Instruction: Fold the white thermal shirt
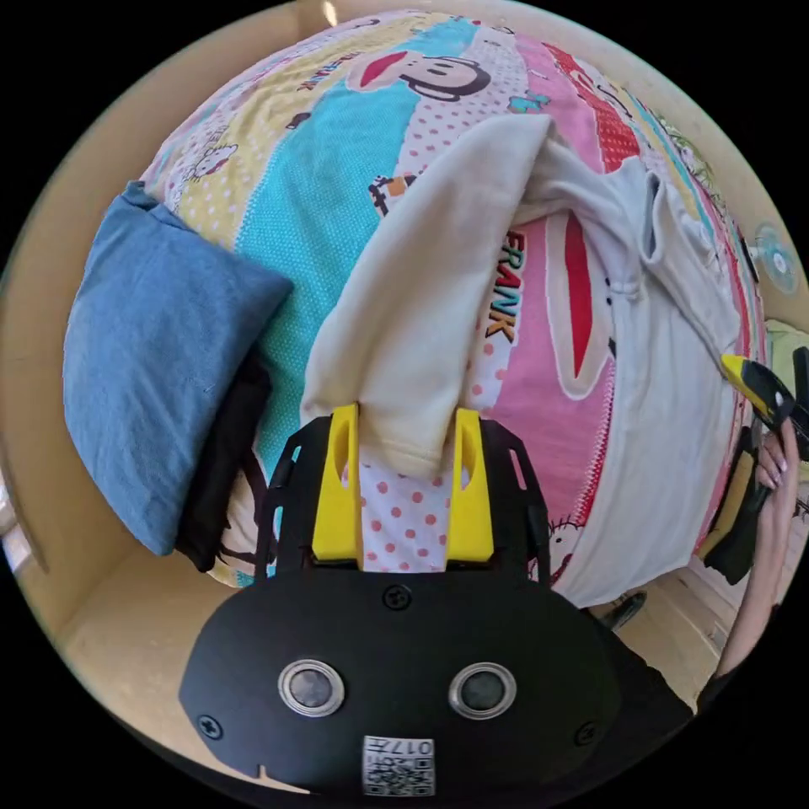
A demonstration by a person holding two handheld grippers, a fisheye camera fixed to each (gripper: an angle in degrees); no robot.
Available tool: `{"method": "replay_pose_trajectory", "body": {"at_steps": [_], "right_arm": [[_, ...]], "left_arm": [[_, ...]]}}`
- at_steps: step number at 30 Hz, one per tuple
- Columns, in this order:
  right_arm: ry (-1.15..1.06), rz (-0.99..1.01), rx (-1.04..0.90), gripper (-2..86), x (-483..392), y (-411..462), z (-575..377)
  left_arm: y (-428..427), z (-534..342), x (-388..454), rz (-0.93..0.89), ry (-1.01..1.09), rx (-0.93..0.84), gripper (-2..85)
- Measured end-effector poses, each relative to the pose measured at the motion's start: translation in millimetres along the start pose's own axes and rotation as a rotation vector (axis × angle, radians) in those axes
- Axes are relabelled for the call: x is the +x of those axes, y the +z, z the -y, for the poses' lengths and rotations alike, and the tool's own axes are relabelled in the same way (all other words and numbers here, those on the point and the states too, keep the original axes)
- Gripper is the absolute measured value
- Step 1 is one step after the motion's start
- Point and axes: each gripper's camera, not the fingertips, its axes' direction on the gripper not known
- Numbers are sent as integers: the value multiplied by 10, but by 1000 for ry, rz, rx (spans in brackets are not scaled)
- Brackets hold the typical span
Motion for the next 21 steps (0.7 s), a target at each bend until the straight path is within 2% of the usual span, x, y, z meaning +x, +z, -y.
{"method": "replay_pose_trajectory", "body": {"at_steps": [1,3,5,7,9,12,13,14,16,19,21], "right_arm": [[8,53,-30,14,-44,177,-60],[-3,154,-69,19,-117,414,-135],[-56,262,-68,28,-212,581,-199],[-82,329,-106,67,-335,773,-217],[-77,390,-111,114,-450,850,-202],[-92,475,-160,149,-702,932,-125],[-100,490,-197,153,-815,961,-85],[-104,488,-220,146,-870,976,-66],[-76,389,-392,96,-1024,1067,16],[-158,468,-505,40,-1262,851,167],[-287,489,-611,27,-1537,593,276]], "left_arm": [[-29,9,30,19,13,-10,145],[-281,-122,48,132,28,51,59],[-493,-253,-67,134,22,81,46],[-673,-353,-272,-17,27,58,45],[-973,-537,-585,-321,47,110,45],[-1201,-710,-876,-573,54,139,47],[-1230,-735,-910,-601,57,138,47],[-1297,-787,-964,-638,68,145,49],[-1436,-882,-1031,-657,83,176,54],[-1744,-1096,-1172,-684,148,277,62],[-1901,-1228,-1390,-900,205,361,52]]}}
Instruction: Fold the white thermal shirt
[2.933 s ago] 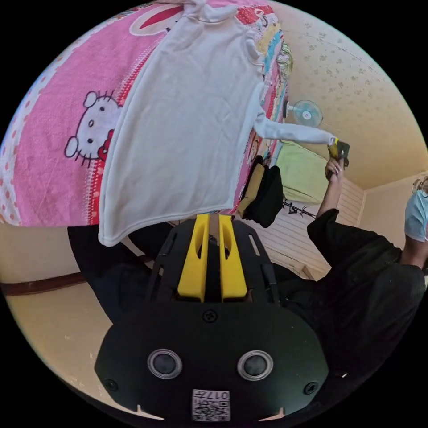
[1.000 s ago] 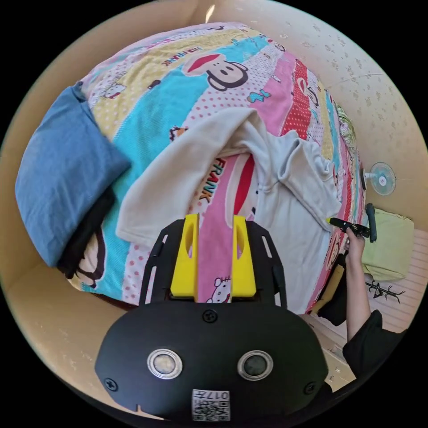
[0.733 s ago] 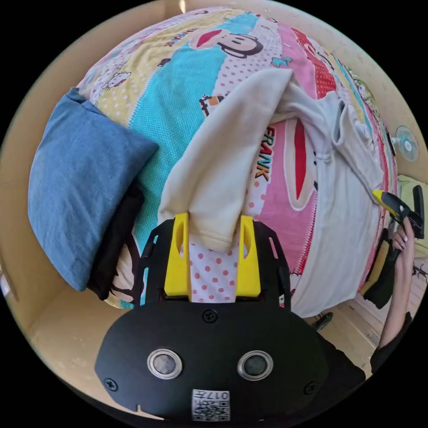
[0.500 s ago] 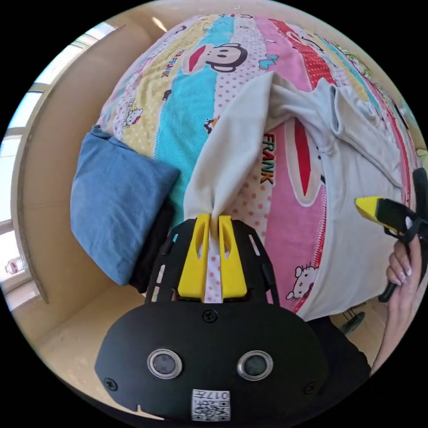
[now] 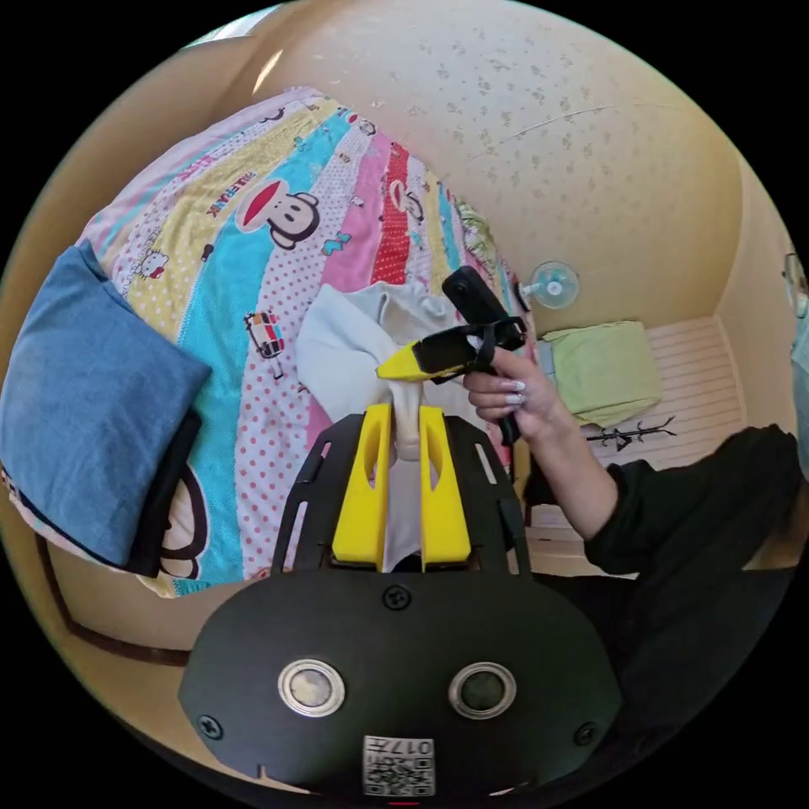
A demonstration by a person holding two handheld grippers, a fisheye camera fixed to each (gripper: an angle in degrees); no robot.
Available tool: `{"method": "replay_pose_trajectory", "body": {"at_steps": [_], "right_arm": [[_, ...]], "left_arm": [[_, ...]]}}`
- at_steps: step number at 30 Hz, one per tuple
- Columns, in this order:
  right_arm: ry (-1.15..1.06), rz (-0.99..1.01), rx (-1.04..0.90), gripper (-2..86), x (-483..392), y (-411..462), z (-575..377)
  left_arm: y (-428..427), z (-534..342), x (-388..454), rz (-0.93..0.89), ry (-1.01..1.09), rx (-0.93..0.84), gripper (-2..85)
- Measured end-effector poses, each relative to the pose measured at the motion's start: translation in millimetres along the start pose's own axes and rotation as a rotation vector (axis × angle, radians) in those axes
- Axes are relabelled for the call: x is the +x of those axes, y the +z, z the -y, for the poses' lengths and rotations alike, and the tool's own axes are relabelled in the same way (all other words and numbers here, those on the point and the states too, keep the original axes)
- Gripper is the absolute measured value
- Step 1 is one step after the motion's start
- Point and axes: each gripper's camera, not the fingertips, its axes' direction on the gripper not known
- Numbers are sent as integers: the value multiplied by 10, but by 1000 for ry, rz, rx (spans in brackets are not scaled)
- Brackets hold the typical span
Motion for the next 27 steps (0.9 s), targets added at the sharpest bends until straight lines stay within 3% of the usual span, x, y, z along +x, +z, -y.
{"method": "replay_pose_trajectory", "body": {"at_steps": [3,6,8,11,13,16,23,27], "right_arm": [[-174,-96,-189,20,-694,-430,-13],[-248,-140,-335,24,-1065,-1065,-227],[-222,-199,-335,32,-1046,-1514,-430],[66,-428,-201,61,-577,-2315,-813],[433,-604,-36,105,24,-2862,-1208],[658,-657,107,149,546,-3075,-1722],[606,-728,449,172,515,-2779,-2306],[562,-601,578,141,516,-2406,-2546]], "left_arm": [[-238,-84,-73,-201,42,93,3],[-252,-115,-177,-144,31,61,-7],[-140,-91,-274,-140,6,-13,-8],[57,-81,-381,-160,-12,-60,-9],[211,-41,-422,-190,-13,-111,-9],[430,81,-439,-204,-2,-205,-8],[649,465,-428,-146,47,-331,-6],[876,679,-596,-153,-58,-377,-8]]}}
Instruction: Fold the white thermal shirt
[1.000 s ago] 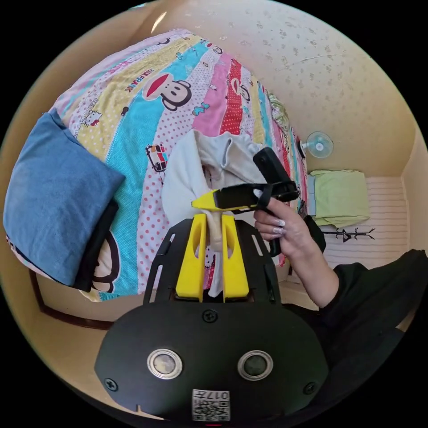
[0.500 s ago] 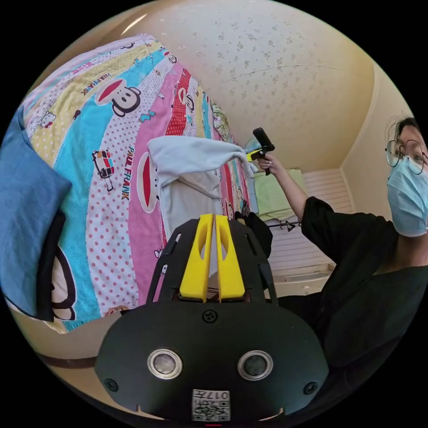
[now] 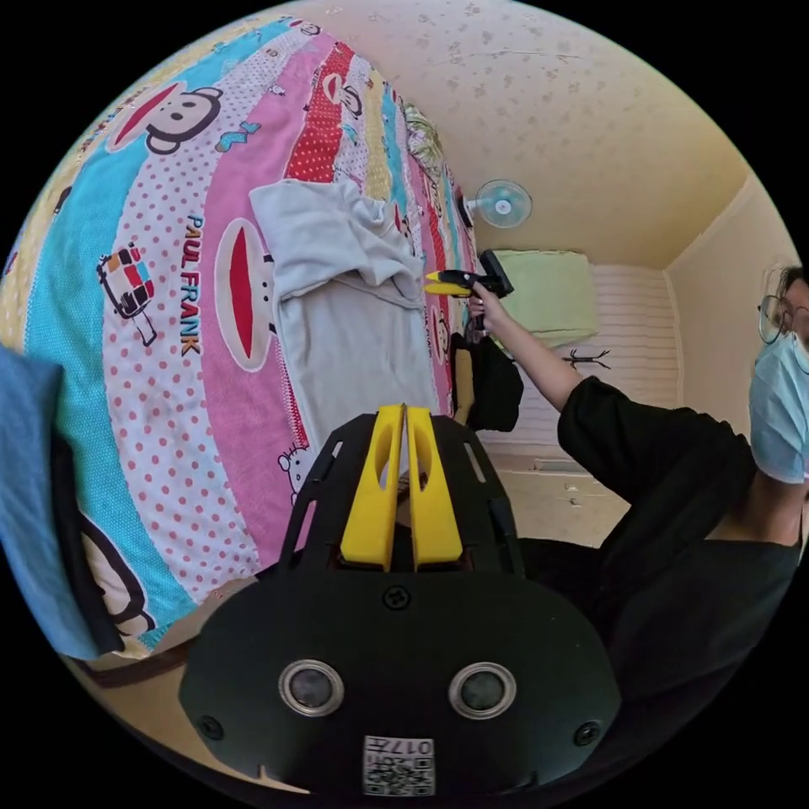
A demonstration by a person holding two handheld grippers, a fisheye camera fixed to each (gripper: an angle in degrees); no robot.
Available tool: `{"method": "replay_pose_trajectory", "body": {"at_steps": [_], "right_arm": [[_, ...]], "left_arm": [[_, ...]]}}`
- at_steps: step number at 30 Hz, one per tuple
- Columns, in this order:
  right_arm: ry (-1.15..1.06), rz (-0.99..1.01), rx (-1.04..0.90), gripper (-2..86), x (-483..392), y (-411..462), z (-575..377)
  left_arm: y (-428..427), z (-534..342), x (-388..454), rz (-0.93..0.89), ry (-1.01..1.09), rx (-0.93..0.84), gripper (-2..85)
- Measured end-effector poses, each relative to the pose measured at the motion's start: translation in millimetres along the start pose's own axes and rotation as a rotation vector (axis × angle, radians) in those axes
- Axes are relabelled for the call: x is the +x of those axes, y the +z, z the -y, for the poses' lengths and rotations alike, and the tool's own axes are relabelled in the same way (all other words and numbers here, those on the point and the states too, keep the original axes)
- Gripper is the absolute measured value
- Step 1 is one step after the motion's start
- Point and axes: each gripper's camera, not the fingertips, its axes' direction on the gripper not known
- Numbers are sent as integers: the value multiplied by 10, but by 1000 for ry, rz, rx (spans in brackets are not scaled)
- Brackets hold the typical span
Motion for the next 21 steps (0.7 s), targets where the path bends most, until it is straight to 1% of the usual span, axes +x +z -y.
{"method": "replay_pose_trajectory", "body": {"at_steps": [2,4,5,6,7,8,9,10,12,13,14,15,17,19,20,21], "right_arm": [[23,-4,47,132,14,86,-145],[31,0,73,131,50,189,-282],[35,15,78,132,64,211,-309],[47,58,90,130,95,248,-358],[62,103,107,127,126,267,-401],[69,120,121,124,140,266,-423],[80,144,165,115,160,240,-470],[91,164,212,102,176,206,-511],[76,221,235,83,181,173,-520],[96,242,213,74,178,168,-503],[102,247,204,69,160,159,-498],[68,265,202,57,65,104,-501],[-49,339,232,45,-208,-89,-533],[-234,397,316,37,-692,-484,-669],[-283,386,332,36,-815,-583,-714],[-374,334,361,35,-1032,-756,-815]], "left_arm": [[55,138,-129,15,-101,-1,-7],[129,298,-179,83,-150,-22,-3],[202,420,-175,165,-158,-50,2],[314,553,-172,262,-157,-92,13],[390,620,-182,310,-160,-122,18],[574,752,-227,380,-168,-197,37],[790,871,-297,399,-167,-260,48],[900,918,-342,373,-161,-276,49],[1347,1030,-641,128,-183,-307,17],[1474,1037,-721,68,-197,-330,11],[1747,1046,-847,-2,-214,-419,-1],[2006,1027,-923,6,-224,-546,-4],[2235,956,-931,48,-210,-656,-8],[2257,895,-857,51,-180,-622,-9],[2251,854,-809,83,-165,-605,-9],[2242,823,-768,133,-148,-601,-10]]}}
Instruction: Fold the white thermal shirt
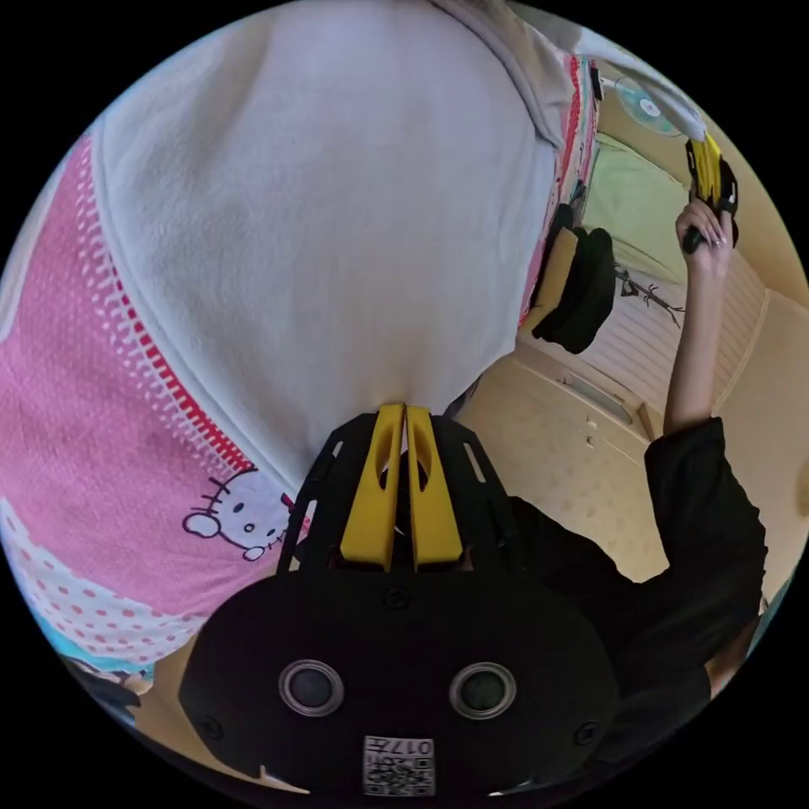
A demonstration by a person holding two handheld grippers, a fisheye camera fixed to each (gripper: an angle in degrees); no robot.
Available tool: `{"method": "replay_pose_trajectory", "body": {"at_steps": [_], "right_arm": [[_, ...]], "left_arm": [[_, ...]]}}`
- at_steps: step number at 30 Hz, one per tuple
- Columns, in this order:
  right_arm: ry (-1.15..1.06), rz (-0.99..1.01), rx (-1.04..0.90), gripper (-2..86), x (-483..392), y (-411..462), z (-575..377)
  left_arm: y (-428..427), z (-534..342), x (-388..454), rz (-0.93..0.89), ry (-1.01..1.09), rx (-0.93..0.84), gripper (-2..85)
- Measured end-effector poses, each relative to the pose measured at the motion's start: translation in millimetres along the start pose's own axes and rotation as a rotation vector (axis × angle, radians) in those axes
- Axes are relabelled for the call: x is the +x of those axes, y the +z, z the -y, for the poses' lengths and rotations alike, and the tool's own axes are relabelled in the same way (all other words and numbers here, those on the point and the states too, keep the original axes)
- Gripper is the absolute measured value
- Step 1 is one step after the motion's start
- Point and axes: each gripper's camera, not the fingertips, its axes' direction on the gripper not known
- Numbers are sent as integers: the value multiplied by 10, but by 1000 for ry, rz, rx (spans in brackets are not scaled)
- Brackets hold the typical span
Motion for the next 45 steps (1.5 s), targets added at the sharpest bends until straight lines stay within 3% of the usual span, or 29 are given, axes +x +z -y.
{"method": "replay_pose_trajectory", "body": {"at_steps": [3,5,7,10,13,17,21,29,35,37,41,43,45], "right_arm": [[-167,-184,-7,33,-351,-157,-44],[-70,-354,-50,34,-153,-113,-125],[126,-502,-210,38,439,60,-322],[273,-520,-289,61,842,82,-611],[241,-534,-253,102,715,54,-923],[254,-530,-372,137,572,209,-1508],[315,-763,-503,164,385,331,-2399],[540,-537,-387,175,373,-15,-3277],[455,-653,-443,134,240,14,-3315],[466,-656,-470,79,220,-37,-3315],[402,-512,-509,43,142,-228,-3279],[380,-339,-519,37,59,-479,-3268],[396,-205,-496,35,-41,-706,-3307]], "left_arm": [[-109,-123,74,111,-10,89,-8],[-210,-187,90,153,-24,146,-6],[-322,-259,89,182,-34,209,0],[-515,-468,45,217,-45,353,51],[-563,-747,-94,246,-92,472,129],[-242,-1000,-381,157,-147,494,114],[100,-1280,-410,187,-201,498,85],[579,-1364,-595,137,-291,353,132],[662,-999,-741,24,-279,276,83],[620,-1008,-743,3,-300,283,63],[437,-1223,-577,-99,-158,263,43],[287,-1418,-497,-191,-110,258,41],[90,-1781,-415,-375,-137,306,40]]}}
